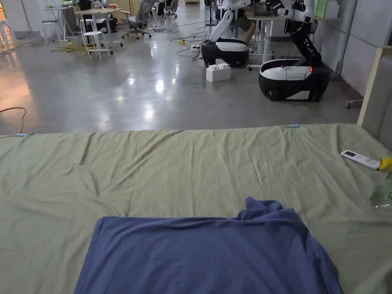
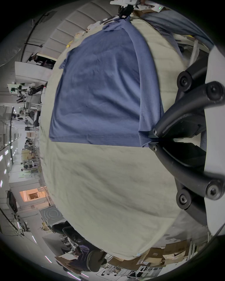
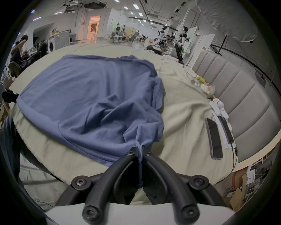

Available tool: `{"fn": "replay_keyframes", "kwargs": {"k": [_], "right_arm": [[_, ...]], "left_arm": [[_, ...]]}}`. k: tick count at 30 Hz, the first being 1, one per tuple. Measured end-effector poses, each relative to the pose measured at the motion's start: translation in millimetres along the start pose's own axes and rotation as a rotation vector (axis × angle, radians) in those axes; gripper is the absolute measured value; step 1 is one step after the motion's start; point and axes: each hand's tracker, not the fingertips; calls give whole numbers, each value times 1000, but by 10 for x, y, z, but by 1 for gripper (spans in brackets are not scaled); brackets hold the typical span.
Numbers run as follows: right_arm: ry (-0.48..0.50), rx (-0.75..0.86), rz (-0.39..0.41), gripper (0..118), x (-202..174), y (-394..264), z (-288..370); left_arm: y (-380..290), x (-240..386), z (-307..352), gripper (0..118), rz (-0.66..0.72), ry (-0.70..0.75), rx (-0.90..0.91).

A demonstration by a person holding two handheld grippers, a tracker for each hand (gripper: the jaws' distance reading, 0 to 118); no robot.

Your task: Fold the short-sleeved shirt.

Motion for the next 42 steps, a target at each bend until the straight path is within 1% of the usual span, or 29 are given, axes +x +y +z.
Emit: {"fn": "replay_keyframes", "kwargs": {"k": [3, 5, 6, 7, 8, 9, 10, 11, 13, 14, 15, 16, 18, 20, 21, 22, 23, 24, 25, 26, 27, 28, 29, 30, 31, 32, 33, 37, 42], "right_arm": [[4, -38, -4, 10, -56, -38, -104], [-23, -43, 21, 35, -83, 18, -68], [-56, -34, 18, 45, -81, 52, -37], [-67, -36, 14, 45, -74, 93, 6], [-63, -21, -10, 48, -46, 160, 89], [-53, 28, -52, 51, -22, 223, 168], [-52, 68, -76, 57, -18, 313, 255], [-62, 111, -95, 64, -21, 394, 321], [-59, 219, -144, 86, -29, 584, 434], [-46, 283, -174, 93, -38, 688, 483], [-32, 340, -199, 97, -53, 772, 517], [-23, 400, -218, 97, -72, 860, 546], [-34, 470, -222, 97, -149, 1028, 559], [-69, 553, -226, 94, -244, 1178, 580], [-84, 607, -238, 87, -282, 1228, 603], [-97, 636, -248, 74, -334, 1291, 614], [-123, 664, -256, 59, -382, 1343, 641], [-142, 700, -254, 41, -407, 1376, 671], [-154, 744, -247, 16, -434, 1417, 712], [-132, 735, -272, 9, -453, 1434, 689], [-127, 757, -286, 9, -469, 1448, 721], [-132, 810, -265, 5, -471, 1467, 769], [-98, 789, -280, 2, -484, 1479, 769], [-101, 781, -280, 2, -507, 1502, 770], [-127, 803, -241, 1, -537, 1528, 802], [-142, 825, -208, 1, -545, 1542, 830], [-114, 805, -235, 1, -544, 1537, 815], [-118, 814, -250, 1, -538, 1533, 832], [-115, 810, -256, 1, -503, 1500, 826]], "left_arm": [[-35, 42, 16, 7, 12, 9, 18], [-23, 59, 56, 21, 4, 25, 26], [4, 64, 87, 35, -6, 46, 24], [34, 72, 129, 35, -9, 63, 23], [81, 74, 180, 40, -8, 70, 33], [130, 74, 235, 51, 2, 55, 67], [182, 81, 300, 70, 14, 31, 109], [237, 89, 332, 73, 27, 10, 145], [401, 172, 447, 73, 42, -13, 223], [492, 228, 510, 73, 44, -10, 271], [568, 273, 550, 73, 46, -11, 313], [652, 326, 602, 73, 49, -21, 363], [792, 434, 698, 73, 57, -10, 453], [943, 589, 808, 71, 55, 6, 535], [991, 648, 868, 70, 52, 8, 583], [1018, 694, 919, 67, 58, 18, 625], [1067, 757, 972, 60, 63, 21, 666], [1094, 793, 1021, 47, 59, 12, 695], [1117, 834, 1084, 27, 60, 5, 731], [1136, 879, 1141, 17, 64, 21, 760], [1163, 933, 1191, 12, 58, 30, 782], [1168, 959, 1233, 8, 50, 30, 799], [1169, 979, 1289, 6, 50, 18, 817], [1163, 996, 1328, 5, 52, 10, 838], [1167, 1026, 1362, 2, 50, 28, 861], [1170, 1049, 1389, 2, 31, 39, 859], [1171, 1063, 1411, 1, 19, 37, 854], [1150, 1009, 1436, 1, 30, 23, 826], [1080, 727, 1306, 1, 76, 11, 665]]}}
